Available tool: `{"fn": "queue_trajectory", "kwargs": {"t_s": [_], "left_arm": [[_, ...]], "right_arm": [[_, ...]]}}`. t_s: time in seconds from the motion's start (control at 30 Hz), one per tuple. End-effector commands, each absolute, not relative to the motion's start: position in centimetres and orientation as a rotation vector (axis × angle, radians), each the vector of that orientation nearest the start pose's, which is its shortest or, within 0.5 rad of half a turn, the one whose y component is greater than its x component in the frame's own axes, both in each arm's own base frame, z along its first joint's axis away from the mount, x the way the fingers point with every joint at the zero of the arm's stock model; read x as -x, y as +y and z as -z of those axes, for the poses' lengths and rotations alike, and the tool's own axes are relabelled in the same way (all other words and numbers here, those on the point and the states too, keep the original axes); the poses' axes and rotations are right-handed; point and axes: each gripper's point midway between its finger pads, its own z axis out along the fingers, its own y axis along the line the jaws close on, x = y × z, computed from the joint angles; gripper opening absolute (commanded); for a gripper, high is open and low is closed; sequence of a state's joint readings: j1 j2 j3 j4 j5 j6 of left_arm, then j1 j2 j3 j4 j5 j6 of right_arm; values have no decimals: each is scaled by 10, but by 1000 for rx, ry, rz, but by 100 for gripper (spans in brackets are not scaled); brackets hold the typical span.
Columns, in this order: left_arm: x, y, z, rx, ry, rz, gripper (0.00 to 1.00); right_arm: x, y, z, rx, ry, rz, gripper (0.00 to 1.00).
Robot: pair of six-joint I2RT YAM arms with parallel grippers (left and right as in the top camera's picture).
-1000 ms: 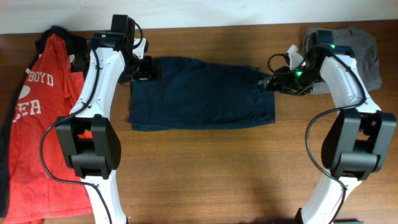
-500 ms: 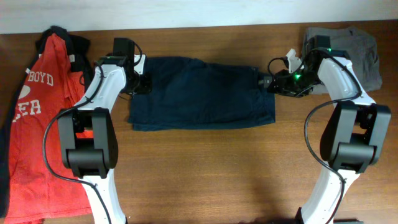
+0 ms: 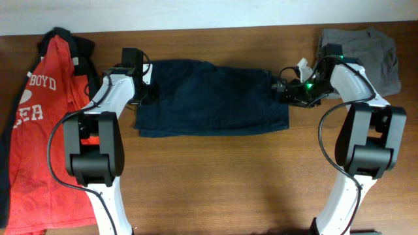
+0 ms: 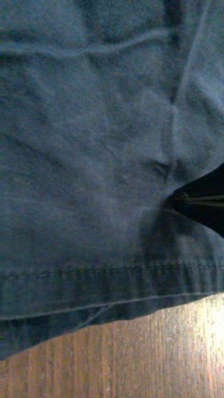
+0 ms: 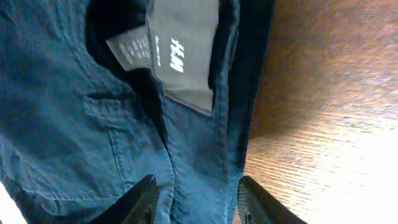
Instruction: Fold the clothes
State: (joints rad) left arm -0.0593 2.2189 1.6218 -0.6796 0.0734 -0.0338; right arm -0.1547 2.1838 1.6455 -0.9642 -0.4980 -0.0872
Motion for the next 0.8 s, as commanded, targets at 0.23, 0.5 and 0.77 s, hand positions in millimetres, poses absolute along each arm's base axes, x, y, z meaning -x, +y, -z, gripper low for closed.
{"fn": "queue_trajectory", "kwargs": {"t_s": [0.23, 0.5, 0.77], "left_arm": [[-461, -42, 66, -39, 2995, 149, 1], [-462, -42, 66, -40, 2993, 149, 1], [-460, -42, 67, -39, 3001, 149, 0]], "right_arm": [[-432, 37, -11, -42, 2852, -912, 56], [-424, 41, 12, -45, 2846, -946, 56], [-423, 56, 18, -92, 2810, -1049, 12]]}}
